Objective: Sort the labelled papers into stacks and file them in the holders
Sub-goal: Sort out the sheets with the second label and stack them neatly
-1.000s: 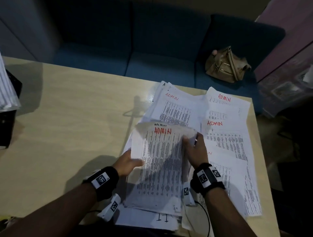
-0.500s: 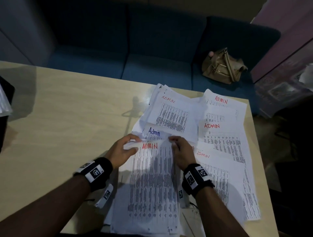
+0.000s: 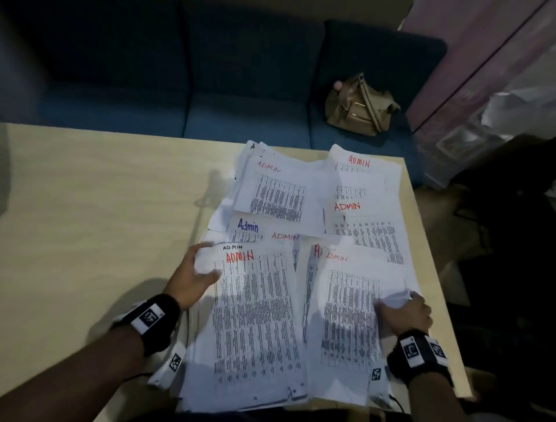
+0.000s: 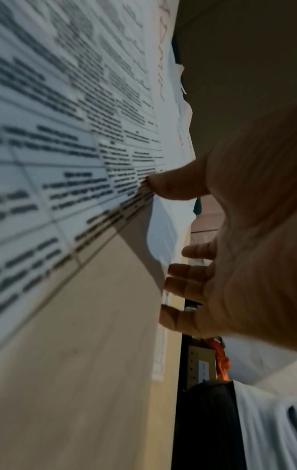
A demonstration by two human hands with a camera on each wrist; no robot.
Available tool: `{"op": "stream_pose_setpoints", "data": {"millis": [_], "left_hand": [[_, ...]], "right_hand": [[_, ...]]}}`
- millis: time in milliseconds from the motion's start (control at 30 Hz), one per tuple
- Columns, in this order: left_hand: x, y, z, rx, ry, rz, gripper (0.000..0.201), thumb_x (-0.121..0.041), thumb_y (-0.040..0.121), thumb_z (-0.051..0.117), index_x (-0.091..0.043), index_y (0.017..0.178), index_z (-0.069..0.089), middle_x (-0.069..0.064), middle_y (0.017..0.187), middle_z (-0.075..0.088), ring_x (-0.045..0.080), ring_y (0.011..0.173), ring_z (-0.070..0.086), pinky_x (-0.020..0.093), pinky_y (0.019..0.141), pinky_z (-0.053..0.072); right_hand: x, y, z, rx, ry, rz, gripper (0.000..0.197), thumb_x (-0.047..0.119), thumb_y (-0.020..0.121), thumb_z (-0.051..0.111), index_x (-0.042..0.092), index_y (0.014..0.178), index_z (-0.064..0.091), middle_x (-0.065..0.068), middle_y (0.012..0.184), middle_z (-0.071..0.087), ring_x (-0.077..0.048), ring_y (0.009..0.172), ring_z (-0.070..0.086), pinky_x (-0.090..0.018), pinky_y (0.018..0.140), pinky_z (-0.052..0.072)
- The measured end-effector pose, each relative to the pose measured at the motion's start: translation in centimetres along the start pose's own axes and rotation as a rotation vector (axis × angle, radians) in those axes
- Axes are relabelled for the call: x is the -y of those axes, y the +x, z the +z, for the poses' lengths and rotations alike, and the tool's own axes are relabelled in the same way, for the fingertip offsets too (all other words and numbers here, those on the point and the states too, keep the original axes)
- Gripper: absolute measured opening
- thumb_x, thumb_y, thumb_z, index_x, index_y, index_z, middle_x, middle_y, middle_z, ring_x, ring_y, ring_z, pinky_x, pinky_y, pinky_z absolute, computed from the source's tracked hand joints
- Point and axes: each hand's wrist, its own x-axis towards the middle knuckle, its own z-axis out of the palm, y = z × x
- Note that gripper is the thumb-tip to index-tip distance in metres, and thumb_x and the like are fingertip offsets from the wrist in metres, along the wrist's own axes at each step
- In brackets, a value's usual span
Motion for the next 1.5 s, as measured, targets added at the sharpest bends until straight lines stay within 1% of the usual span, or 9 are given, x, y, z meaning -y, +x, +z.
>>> {"op": "stream_pose_setpoints", "data": {"millis": [133,300,433,633,833,1000,1233,1367,1500], "left_hand": [[0.2,-1.8,0.8,0.046,0.003,-0.088,0.044,-0.018,0.089,0.066,-0.028,0.129,0.05,-0.014,0.113,0.062,0.01,0.105,0.062,0.038,0.103,0.041],[0.2,-2.5,1.2,0.081,0.175,-0.069,0.053,-0.022,0.095,0.056,-0.021,0.145,0.037,-0.003,0.138,0.052,0.021,0.12,0.055,0.037,0.105,0.038],[0.7,-1.9,0.9,0.097,0.248,-0.067,0.055,-0.026,0.096,0.053,-0.021,0.148,0.033,0.001,0.147,0.046,0.023,0.127,0.05,0.043,0.11,0.036],[0.0,-1.6,1.1,-0.003,0.161,-0.075,0.047,-0.021,0.097,0.055,-0.019,0.142,0.043,-0.006,0.129,0.054,0.013,0.111,0.051,0.027,0.096,0.035],[-0.3,-0.5,0.9,-0.061,0.045,-0.108,0.042,-0.023,0.096,0.057,-0.016,0.137,0.05,0.001,0.112,0.065,0.018,0.102,0.058,0.027,0.085,0.043],[-1.5,0.3,0.7,-0.096,0.027,-0.102,0.032,-0.017,0.096,0.054,-0.016,0.128,0.055,0.007,0.089,0.064,0.021,0.077,0.055,0.025,0.062,0.041],[-2.9,0.3,2.2,-0.112,-0.069,-0.066,0.015,-0.02,0.096,0.056,-0.015,0.108,0.062,-0.008,0.076,0.063,0.019,0.078,0.056,0.022,0.061,0.041],[-4.0,-0.1,3.0,-0.04,-0.174,0.0,0.029,-0.035,0.098,0.048,-0.031,0.126,0.052,-0.019,0.116,0.059,0.005,0.111,0.056,0.025,0.092,0.041],[-2.9,0.6,2.9,-0.031,0.013,0.036,0.06,-0.03,0.089,0.067,-0.032,0.141,0.038,-0.017,0.132,0.05,0.006,0.118,0.05,0.027,0.099,0.038]], "right_hand": [[0.2,-0.1,1.3,0.009,0.035,-0.111,0.088,0.034,0.073,0.08,0.004,0.141,0.033,-0.022,0.142,0.038,-0.039,0.13,0.038,-0.046,0.107,0.035],[1.5,-1.1,2.8,0.022,0.097,-0.231,0.078,0.032,0.074,0.079,0.005,0.136,0.041,-0.018,0.136,0.042,-0.036,0.126,0.042,-0.045,0.104,0.038],[2.1,-1.5,2.8,-0.022,0.235,-0.296,0.037,0.02,0.083,0.071,0.008,0.114,0.056,-0.012,0.111,0.059,-0.031,0.103,0.058,-0.029,0.084,0.041],[4.2,-2.7,0.1,0.136,0.243,-0.41,0.031,0.02,0.085,0.07,0.01,0.112,0.059,-0.004,0.092,0.062,-0.025,0.087,0.061,-0.027,0.07,0.042],[8.4,-4.4,-8.6,-0.208,0.393,-0.56,0.025,0.025,0.086,0.068,0.005,0.1,0.066,-0.013,0.086,0.064,-0.023,0.08,0.058,-0.028,0.069,0.037],[11.9,-5.9,-13.9,-0.354,0.591,-0.639,0.029,0.025,0.085,0.067,0.005,0.106,0.068,-0.005,0.088,0.066,-0.015,0.085,0.063,-0.007,0.058,0.044],[13.4,-5.8,-4.8,0.061,0.446,-0.575,0.024,0.025,0.085,0.069,0.008,0.102,0.069,-0.004,0.086,0.065,-0.019,0.084,0.064,-0.022,0.061,0.04],[12.5,-7.1,3.4,0.26,0.375,-0.497,0.02,0.028,0.088,0.065,0.011,0.099,0.067,-0.004,0.086,0.067,-0.018,0.077,0.064,-0.013,0.052,0.04],[12.6,-8.0,7.0,0.311,0.232,-0.548,0.024,0.033,0.086,0.065,0.013,0.1,0.063,-0.004,0.09,0.064,-0.024,0.086,0.062,-0.023,0.062,0.039]]}}
